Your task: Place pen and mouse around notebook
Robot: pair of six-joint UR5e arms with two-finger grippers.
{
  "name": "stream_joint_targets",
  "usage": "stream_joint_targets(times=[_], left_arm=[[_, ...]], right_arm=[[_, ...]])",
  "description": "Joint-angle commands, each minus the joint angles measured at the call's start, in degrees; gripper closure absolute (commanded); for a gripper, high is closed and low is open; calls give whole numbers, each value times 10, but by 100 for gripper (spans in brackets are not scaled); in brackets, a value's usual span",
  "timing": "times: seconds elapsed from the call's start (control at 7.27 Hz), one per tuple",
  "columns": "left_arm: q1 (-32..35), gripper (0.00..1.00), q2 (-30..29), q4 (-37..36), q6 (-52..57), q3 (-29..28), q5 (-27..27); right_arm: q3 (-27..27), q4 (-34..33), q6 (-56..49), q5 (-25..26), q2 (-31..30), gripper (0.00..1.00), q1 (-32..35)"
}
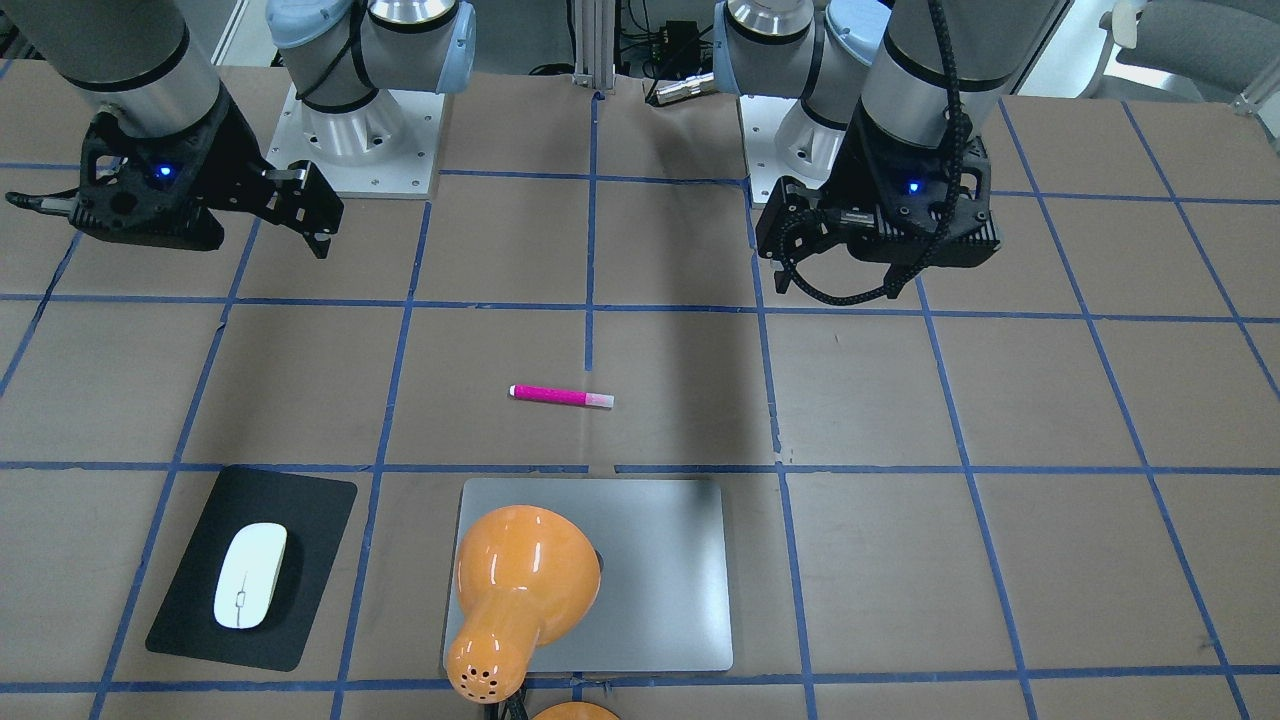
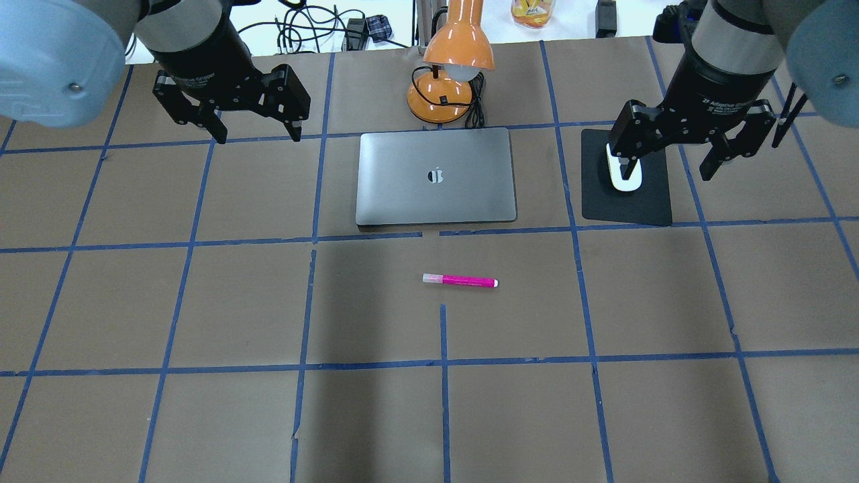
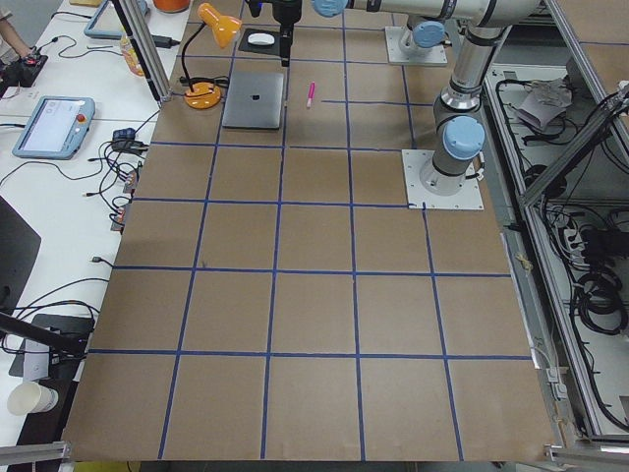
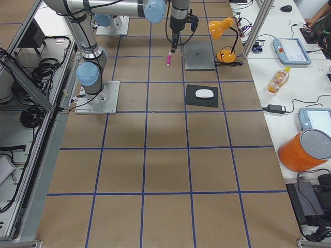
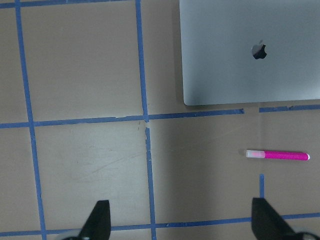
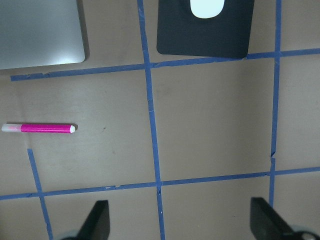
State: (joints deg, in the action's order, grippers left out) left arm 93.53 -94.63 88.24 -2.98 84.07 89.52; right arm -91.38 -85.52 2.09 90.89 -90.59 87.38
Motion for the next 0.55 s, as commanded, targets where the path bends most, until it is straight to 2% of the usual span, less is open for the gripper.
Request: stream_joint_targets(times=[0.0,0.41], left_arm=[[-1,0,-7,-3,-28,-7,0],[1,0,-2,-3,-34,0,0]], right_arm=[[0,2,14,0,-8,0,13],[-1,7,8,11,-19,0,9]])
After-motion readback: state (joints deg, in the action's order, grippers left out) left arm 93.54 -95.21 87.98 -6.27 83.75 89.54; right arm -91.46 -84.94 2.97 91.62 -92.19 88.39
